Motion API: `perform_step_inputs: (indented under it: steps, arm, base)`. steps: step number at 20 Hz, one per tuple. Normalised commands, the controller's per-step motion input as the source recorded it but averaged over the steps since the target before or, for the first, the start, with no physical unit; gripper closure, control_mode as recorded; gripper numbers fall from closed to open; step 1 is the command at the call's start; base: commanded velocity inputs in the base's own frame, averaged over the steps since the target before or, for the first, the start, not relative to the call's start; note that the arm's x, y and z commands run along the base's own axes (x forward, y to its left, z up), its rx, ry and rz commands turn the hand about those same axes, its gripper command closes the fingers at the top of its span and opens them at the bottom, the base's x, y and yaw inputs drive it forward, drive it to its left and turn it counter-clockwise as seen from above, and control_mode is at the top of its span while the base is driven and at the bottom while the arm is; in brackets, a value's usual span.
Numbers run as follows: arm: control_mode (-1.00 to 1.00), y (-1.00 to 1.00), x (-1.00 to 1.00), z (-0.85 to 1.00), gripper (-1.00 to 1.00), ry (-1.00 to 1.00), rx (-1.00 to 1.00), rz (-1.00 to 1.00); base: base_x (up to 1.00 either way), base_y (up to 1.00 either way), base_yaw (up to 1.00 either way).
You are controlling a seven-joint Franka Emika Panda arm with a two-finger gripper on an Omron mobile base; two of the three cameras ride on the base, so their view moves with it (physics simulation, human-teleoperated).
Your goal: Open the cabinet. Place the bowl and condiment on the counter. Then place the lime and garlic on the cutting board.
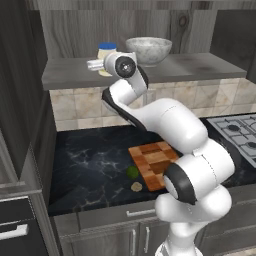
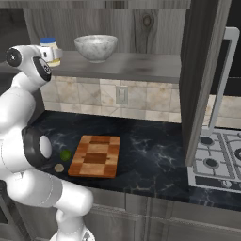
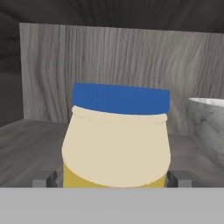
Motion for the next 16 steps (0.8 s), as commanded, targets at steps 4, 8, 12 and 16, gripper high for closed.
perform_step_inputs:
  steps: [4,8,12,16]
  arm:
    - [-1.0,0.03,0.22,-0.05,-1.0,0.0,0.0,-0.03]
    - [-1.0,0.03,0.11,-0.02,1.0,0.0,0.0,-0.01]
    - [-1.0,0.02,0.04,0.0,1.0,0.0,0.0,0.0]
    - [-1.0,0.0,0.0,0.0,1.0,0.0,0.0,0.0]
  base:
    - [0.0,0.0,0.0]
    - [0.0,0.0,0.0]
    - [0.0,0.0,0.0]
    - [0.0,0.0,0.0]
